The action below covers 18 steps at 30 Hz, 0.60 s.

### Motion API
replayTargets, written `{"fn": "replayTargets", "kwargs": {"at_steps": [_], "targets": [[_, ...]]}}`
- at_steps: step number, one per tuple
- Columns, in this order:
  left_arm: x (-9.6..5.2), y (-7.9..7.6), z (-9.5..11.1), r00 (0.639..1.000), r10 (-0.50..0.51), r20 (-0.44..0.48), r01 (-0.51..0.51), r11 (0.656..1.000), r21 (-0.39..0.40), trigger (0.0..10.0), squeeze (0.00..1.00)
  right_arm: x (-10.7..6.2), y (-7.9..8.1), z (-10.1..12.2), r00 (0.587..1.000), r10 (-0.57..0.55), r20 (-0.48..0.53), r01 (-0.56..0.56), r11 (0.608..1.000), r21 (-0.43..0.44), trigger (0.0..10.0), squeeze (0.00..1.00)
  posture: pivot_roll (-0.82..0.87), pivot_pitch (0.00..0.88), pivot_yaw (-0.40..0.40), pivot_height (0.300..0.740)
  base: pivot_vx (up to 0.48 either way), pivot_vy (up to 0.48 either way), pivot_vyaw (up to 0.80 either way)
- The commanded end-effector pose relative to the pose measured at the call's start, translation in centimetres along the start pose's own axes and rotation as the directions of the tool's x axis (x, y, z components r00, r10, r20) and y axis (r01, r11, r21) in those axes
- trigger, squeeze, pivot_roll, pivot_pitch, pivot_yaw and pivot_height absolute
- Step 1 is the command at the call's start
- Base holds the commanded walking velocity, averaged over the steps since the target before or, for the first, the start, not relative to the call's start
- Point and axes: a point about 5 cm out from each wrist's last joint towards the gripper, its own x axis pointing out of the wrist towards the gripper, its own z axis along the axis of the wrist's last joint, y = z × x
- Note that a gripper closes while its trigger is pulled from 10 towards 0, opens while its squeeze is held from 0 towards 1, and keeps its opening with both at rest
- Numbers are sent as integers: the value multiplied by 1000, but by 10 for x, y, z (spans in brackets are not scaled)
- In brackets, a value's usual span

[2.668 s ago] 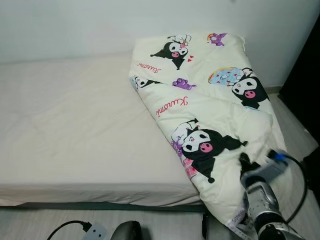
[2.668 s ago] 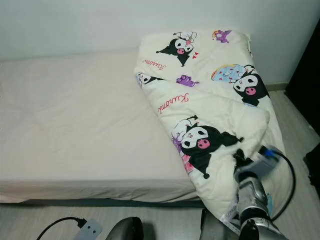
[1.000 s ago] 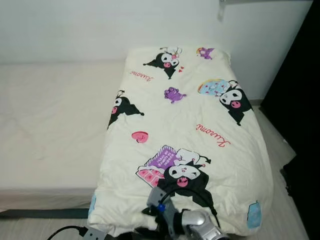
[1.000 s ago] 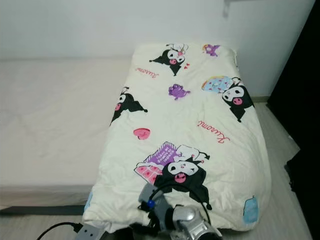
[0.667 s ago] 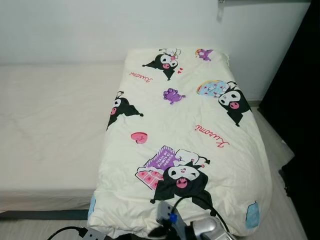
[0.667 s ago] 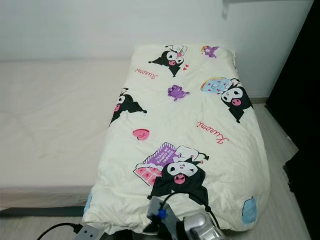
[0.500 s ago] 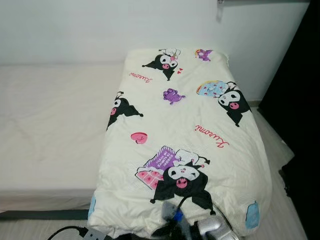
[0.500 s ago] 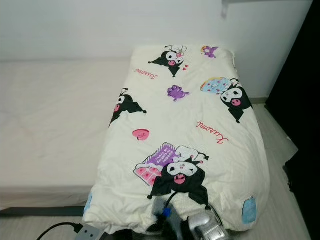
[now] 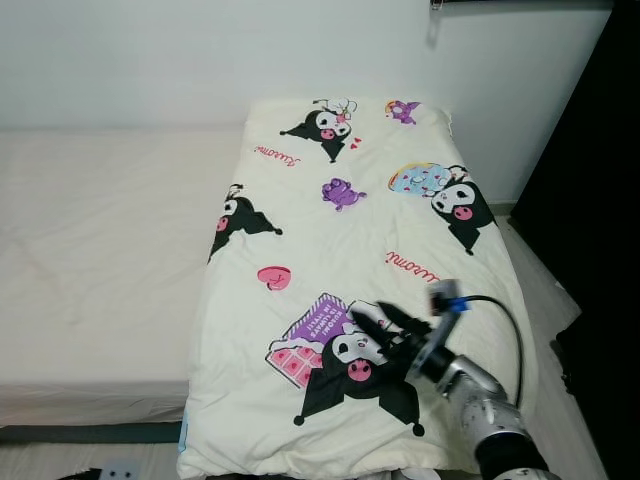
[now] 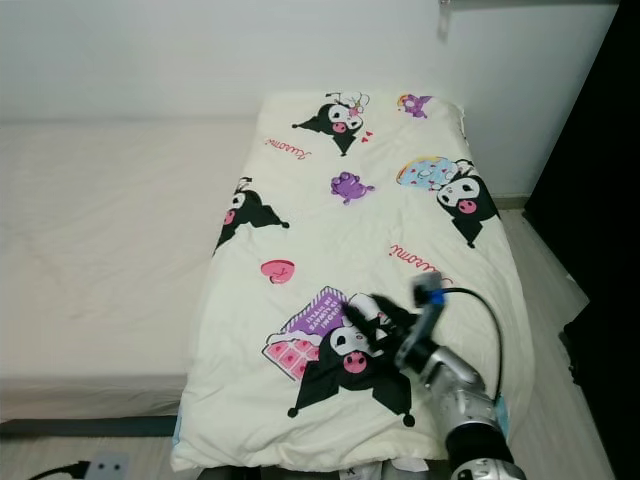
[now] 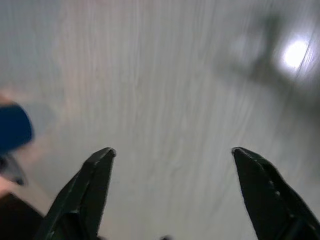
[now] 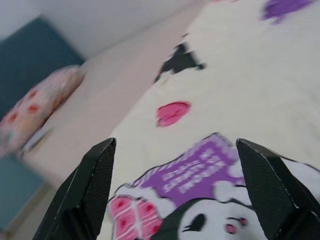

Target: Clean up the room

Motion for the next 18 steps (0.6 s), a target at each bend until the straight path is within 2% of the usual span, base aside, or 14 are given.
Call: {"fn": "replayTargets", "kwargs": {"at_steps": [1, 3, 5, 8, 12, 15, 18], "targets": [[2, 12, 6, 999, 42, 12, -41, 996, -78, 10000, 0, -7, -4, -21, 995, -89, -39, 91, 994, 56, 10000, 0, -137, 108, 34, 625, -435, 0, 0], [3, 12, 9, 999, 44, 16, -43, 994, -97, 10000, 0, -10, -5, -27, 991, -123, -56, 126, 990, 66, 10000, 0, -137, 108, 34, 630, -435, 0, 0], [2, 8, 13, 999, 16, 36, -13, 997, -73, 10000, 0, -15, -8, -38, 978, -187, -90, 195, 977, 84, 10000, 0, -134, 109, 34, 640, -480, 0, 0], [0, -4, 12, 998, -45, 44, 47, 998, -46, 10000, 0, -24, -12, -55, 956, -254, -147, 269, 959, 93, 10000, 0, -136, 107, 36, 655, 0, 0, 0], [-2, -12, 8, 997, -73, 40, 74, 997, -29, 10000, 0, -29, -13, -65, 945, -269, -185, 289, 953, 87, 10000, 0, -136, 107, 36, 665, 0, 0, 0], [-5, -21, 1, 993, -110, 30, 109, 994, 21, 10000, 0, -40, -12, -82, 925, -289, -248, 320, 943, 94, 10000, 0, -144, 105, 38, 680, 0, 0, 0], [-6, -25, -2, 992, -122, 28, 121, 992, 39, 10000, 0, -47, -11, -92, 907, -310, -285, 349, 932, 94, 10000, 0, -143, 106, 35, 690, 0, 0, 0]]}}
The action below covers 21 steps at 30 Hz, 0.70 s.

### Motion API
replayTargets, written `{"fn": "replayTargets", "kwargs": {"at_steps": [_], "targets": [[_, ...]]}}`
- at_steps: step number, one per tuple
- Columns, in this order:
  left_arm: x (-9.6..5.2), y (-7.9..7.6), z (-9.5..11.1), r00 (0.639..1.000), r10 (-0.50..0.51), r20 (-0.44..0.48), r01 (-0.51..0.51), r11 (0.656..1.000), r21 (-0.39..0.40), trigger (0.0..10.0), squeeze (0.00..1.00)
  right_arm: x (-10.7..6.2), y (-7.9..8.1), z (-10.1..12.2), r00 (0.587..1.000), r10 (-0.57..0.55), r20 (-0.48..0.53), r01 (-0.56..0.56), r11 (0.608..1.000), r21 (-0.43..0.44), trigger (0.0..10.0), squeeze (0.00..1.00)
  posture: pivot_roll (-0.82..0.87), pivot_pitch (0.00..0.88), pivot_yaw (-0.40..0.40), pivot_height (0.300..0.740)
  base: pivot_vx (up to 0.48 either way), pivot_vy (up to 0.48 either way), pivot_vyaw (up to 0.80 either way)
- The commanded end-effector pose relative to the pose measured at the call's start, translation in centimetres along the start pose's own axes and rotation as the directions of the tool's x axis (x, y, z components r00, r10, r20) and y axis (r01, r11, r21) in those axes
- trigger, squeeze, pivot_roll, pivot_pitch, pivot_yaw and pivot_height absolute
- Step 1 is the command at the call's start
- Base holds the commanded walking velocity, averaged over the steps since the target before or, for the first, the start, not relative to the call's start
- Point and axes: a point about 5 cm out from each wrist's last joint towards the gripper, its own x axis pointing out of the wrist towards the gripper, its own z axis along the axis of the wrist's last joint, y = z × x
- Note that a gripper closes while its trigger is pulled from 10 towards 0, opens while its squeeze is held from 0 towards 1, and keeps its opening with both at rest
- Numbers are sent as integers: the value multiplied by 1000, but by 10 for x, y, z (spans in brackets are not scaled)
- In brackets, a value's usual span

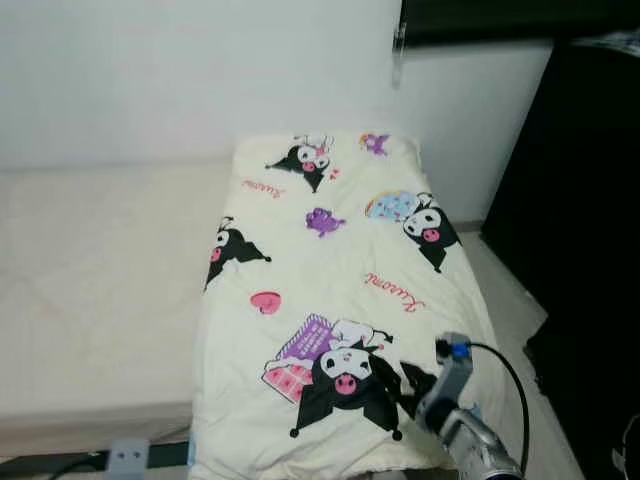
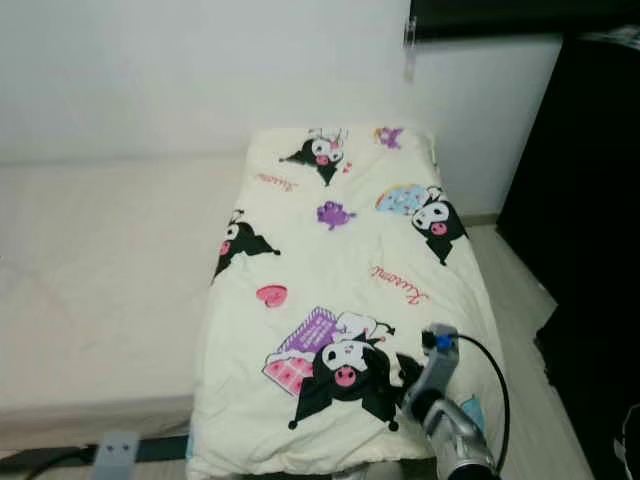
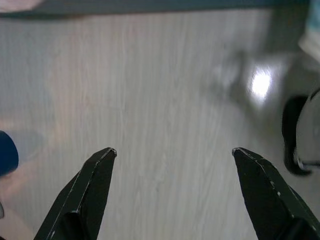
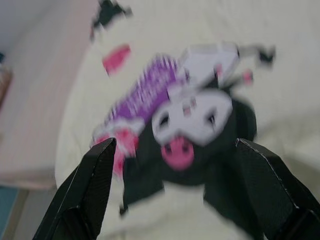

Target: Clean up the room

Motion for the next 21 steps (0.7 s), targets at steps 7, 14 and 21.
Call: {"fn": "replayTargets", "kwargs": {"at_steps": [7, 14, 21], "targets": [[0, -3, -2, 999, -36, 3, 36, 998, 61, 10000, 0, -10, -5, -36, 986, -89, -140, 88, 996, -11, 10000, 0, -135, 100, 31, 710, 0, 0, 0], [-1, -6, 0, 999, -52, 10, 51, 996, 76, 10000, 0, -27, -14, -68, 930, -217, -298, 194, 975, -105, 10000, 0, -129, 89, 26, 735, 0, 0, 0], [-2, -12, 1, 997, -80, 5, 79, 994, 81, 10000, 0, -54, -25, -101, 825, -353, -442, 274, 933, -234, 10000, 0, -122, 77, 22, 740, 0, 0, 0]]}}
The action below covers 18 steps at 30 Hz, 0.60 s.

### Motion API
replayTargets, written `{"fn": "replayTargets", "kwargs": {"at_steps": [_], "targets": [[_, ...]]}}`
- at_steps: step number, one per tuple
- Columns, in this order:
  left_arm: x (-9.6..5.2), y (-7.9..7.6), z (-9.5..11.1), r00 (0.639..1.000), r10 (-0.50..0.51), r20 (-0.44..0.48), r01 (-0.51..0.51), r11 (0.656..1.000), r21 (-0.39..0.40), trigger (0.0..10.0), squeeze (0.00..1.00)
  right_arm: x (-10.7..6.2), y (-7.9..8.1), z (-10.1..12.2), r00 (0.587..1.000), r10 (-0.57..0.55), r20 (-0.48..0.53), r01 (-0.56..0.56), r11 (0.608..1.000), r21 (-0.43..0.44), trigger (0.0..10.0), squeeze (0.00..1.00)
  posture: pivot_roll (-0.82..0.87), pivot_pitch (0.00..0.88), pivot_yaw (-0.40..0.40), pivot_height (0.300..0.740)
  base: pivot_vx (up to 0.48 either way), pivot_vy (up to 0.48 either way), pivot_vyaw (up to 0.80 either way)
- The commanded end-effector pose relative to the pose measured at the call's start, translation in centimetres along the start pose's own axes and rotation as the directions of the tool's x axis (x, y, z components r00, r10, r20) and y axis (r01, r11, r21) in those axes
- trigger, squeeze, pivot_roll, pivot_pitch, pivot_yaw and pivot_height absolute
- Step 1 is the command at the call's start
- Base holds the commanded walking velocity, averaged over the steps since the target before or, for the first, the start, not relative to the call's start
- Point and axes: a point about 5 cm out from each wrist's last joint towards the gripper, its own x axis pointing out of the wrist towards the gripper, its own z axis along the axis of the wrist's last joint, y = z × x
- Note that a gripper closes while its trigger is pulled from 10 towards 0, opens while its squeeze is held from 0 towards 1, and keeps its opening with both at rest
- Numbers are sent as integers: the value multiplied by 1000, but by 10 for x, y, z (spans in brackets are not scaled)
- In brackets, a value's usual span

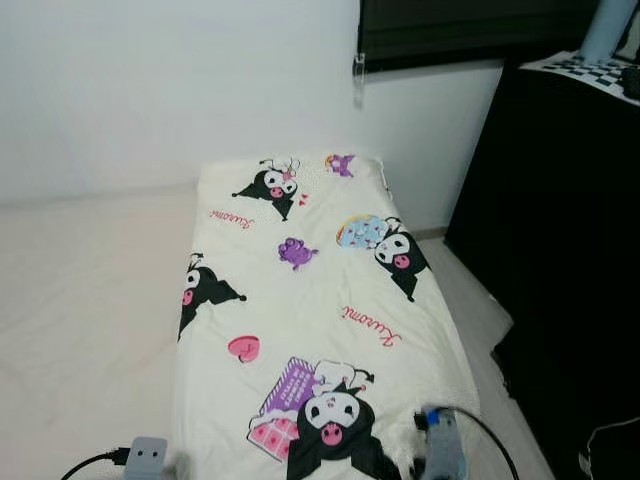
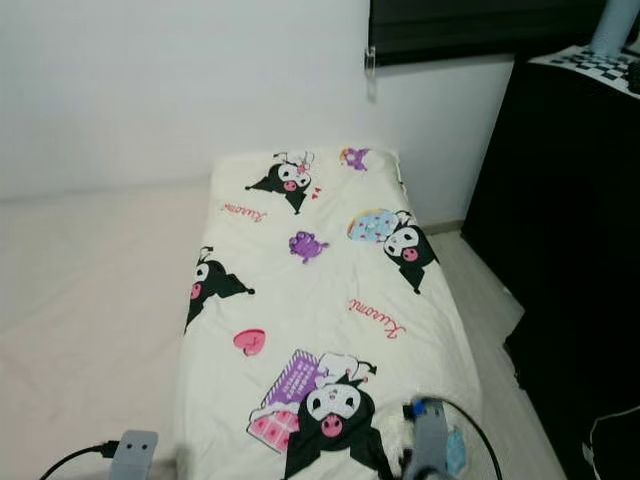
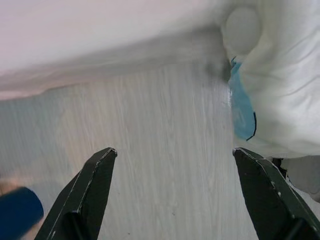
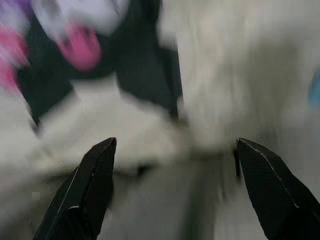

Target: Clean up the room

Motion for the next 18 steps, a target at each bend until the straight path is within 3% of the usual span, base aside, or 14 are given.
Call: {"fn": "replayTargets", "kwargs": {"at_steps": [1, 3, 10, 18], "targets": [[-1, -4, -7, 999, -21, -29, 21, 1000, 3, 10000, 0, -1, 1, -12, 998, -16, -54, 15, 1000, -17, 10000, 0, -119, 70, 20, 740, 0, 0, 0], [-1, -8, -7, 999, -39, -28, 39, 999, -3, 10000, 0, -5, -5, -26, 992, -69, -104, 65, 997, -45, 10000, 0, -118, 70, 21, 740, 0, 0, 0], [-3, -16, -7, 997, -73, -35, 74, 997, 3, 10000, 0, -12, -15, -45, 966, -195, -171, 177, 977, -116, 10000, 0, -116, 67, 20, 740, 0, 0, 0], [-4, -20, -11, 995, -90, -44, 91, 995, 37, 10000, 0, -14, -12, -54, 961, -192, -197, 159, 972, -174, 10000, 0, -124, 67, 30, 740, -391, 0, 0]]}}
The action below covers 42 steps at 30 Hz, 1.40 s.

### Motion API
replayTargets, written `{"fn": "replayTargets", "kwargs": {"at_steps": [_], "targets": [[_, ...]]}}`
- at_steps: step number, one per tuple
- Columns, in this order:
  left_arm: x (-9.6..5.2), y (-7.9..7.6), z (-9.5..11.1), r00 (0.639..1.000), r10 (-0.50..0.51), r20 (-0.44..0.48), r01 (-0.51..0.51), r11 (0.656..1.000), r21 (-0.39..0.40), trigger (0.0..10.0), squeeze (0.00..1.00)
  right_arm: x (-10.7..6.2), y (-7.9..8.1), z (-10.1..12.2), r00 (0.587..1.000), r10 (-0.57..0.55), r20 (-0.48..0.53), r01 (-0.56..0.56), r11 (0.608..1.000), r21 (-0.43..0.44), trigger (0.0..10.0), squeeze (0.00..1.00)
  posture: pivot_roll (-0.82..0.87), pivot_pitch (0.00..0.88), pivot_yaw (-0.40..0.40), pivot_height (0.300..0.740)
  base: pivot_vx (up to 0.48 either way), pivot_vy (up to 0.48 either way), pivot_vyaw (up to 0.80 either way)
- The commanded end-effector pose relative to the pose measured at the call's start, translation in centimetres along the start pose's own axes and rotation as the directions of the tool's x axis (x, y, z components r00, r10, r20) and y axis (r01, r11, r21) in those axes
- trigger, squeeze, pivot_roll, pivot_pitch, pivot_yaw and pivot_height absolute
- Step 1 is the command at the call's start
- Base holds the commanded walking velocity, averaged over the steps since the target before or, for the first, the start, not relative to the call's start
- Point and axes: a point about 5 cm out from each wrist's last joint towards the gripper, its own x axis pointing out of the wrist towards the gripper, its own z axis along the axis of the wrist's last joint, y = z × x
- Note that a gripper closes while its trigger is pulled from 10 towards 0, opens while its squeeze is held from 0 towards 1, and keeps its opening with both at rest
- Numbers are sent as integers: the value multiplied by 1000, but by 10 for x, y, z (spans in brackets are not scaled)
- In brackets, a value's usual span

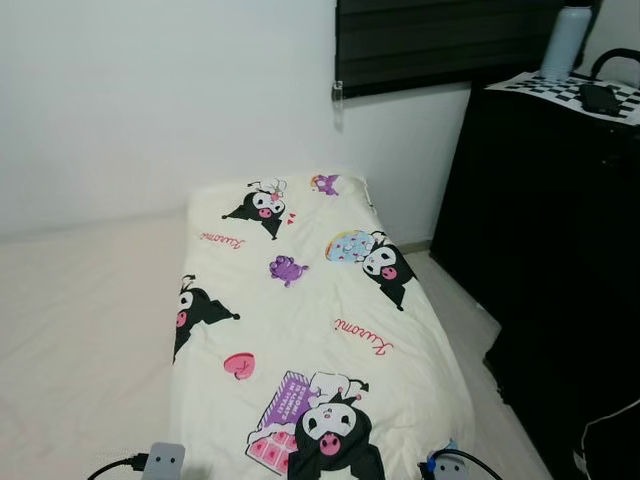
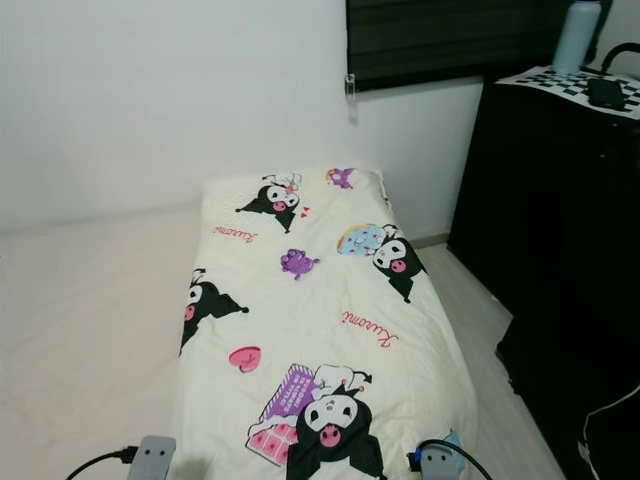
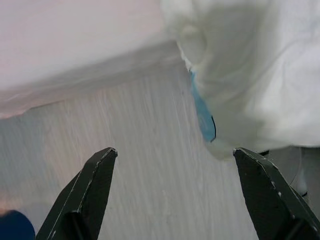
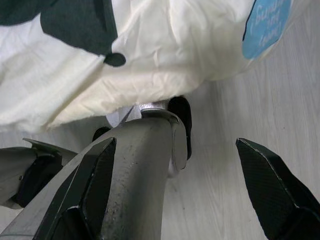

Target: Clean up the room

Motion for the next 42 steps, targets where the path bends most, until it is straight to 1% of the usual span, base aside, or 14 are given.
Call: {"fn": "replayTargets", "kwargs": {"at_steps": [1, 5, 9, 11, 15, 16, 18, 27, 31, 36, 38, 42], "targets": [[0, 0, -7, 1000, -8, -25, 9, 1000, 22, 10000, 0, -3, 6, -26, 995, 11, -98, -15, 999, -41, 10000, 0, -124, 67, 30, 740, -428, 0, 0], [0, 0, -7, 1000, -10, -26, 11, 999, 39, 10000, 0, -2, 11, -23, 996, 26, -90, -35, 994, -100, 10000, 0, -122, 67, 31, 740, -431, 0, 0], [0, 0, -5, 1000, -12, -23, 13, 999, 41, 10000, 0, -2, 14, -22, 996, 33, -83, -43, 993, -111, 10000, 0, -122, 67, 31, 740, -433, 0, 0], [0, -1, -3, 1000, -16, -17, 16, 999, 45, 10000, 0, -1, 18, -19, 996, 59, -72, -70, 985, -156, 10000, 0, -119, 63, 29, 740, -439, 0, 0], [0, -2, -2, 1000, -20, -16, 21, 999, 48, 10000, 0, -1, 20, -18, 995, 71, -67, -81, 983, -168, 10000, 0, -119, 63, 29, 740, -439, 0, 0], [0, -3, -2, 1000, -24, -15, 25, 998, 52, 10000, 0, -1, 21, -18, 994, 89, -65, -99, 979, -176, 10000, 0, -118, 64, 29, 740, -435, 0, 0], [0, -4, -2, 999, -32, -14, 32, 998, 59, 10000, 0, -1, 23, -17, 991, 117, -57, -125, 978, -166, 10000, 0, -118, 64, 29, 740, -435, 0, 800], [-1, -7, -2, 999, -42, -14, 43, 997, 68, 10000, 0, -1, 24, -17, 991, 123, -59, -131, 976, -175, 10000, 0, -120, 69, 28, 740, -427, 0, 800], [-1, -8, -2, 999, -47, -12, 48, 996, 72, 10000, 0, -1, 23, -18, 992, 110, -56, -117, 982, -151, 10000, 0, -120, 70, 28, 740, -403, 0, 800], [-1, -11, -2, 997, -71, -11, 71, 993, 93, 10000, 0, -1, 19, -19, 995, 74, -67, -84, 983, -165, 10000, 0, -122, 74, 30, 740, -75, 0, 0], [-1, -12, -2, 997, -73, -11, 74, 993, 95, 10000, 0, -1, 19, -19, 995, 75, -66, -84, 983, -163, 10000, 0, -123, 75, 30, 740, 0, 0, 0], [-2, -15, -2, 994, -108, -5, 108, 989, 98, 10000, 0, -1, 20, -17, 995, 82, -55, -90, 984, -155, 10000, 0, -125, 80, 32, 740, 0, 0, 0]]}}
